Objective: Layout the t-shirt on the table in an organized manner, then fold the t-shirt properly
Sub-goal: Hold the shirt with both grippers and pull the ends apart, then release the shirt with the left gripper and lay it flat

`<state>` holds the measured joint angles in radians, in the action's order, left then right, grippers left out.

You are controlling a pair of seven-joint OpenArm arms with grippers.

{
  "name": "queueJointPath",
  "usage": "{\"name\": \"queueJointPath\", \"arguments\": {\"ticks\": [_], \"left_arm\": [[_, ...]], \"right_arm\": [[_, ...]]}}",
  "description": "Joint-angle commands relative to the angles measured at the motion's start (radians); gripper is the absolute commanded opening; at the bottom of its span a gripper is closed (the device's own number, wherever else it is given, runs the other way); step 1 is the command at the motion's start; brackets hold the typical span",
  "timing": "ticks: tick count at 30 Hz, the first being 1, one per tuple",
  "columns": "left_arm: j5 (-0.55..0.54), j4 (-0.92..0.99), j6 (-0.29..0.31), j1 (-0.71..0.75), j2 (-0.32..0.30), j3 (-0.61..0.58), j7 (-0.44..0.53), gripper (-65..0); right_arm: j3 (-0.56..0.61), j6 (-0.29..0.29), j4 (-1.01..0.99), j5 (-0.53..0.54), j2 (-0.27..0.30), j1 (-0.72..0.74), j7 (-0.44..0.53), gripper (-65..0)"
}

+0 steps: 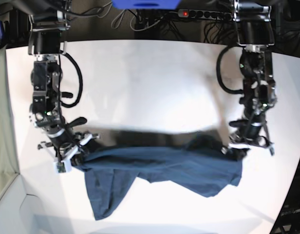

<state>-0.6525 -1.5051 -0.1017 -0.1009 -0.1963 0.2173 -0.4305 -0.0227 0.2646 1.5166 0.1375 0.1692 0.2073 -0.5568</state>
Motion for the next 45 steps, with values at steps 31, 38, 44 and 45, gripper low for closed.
{"name": "queueJointPath", "arguments": {"ticks": [31,38,44,45], "left_arm": [[-0.652,-0.188,0.012,0.53,-0.002,0.666,-0.634,-64.9],[-0.654,-0.185,0.013,0.591,0.031,0.664,-0.634,-64.9],[-0.726,-0.179,0.013,0.59,0.047,0.67,-0.755,-64.7],[-0.746,-0.182,0.013,0.59,0.047,0.67,-0.782,-64.7]], "right_arm": [[0.142,0.229,0.273,0.009,0.092,-0.4,-0.062,-61.0],[0.142,0.332,0.313,0.009,0.111,-0.409,-0.17,-48.1],[0.057,0.332,0.404,0.009,0.122,-0.472,-0.167,-48.1],[0.04,0.332,0.416,0.009,0.122,-0.48,-0.167,-48.1]]}}
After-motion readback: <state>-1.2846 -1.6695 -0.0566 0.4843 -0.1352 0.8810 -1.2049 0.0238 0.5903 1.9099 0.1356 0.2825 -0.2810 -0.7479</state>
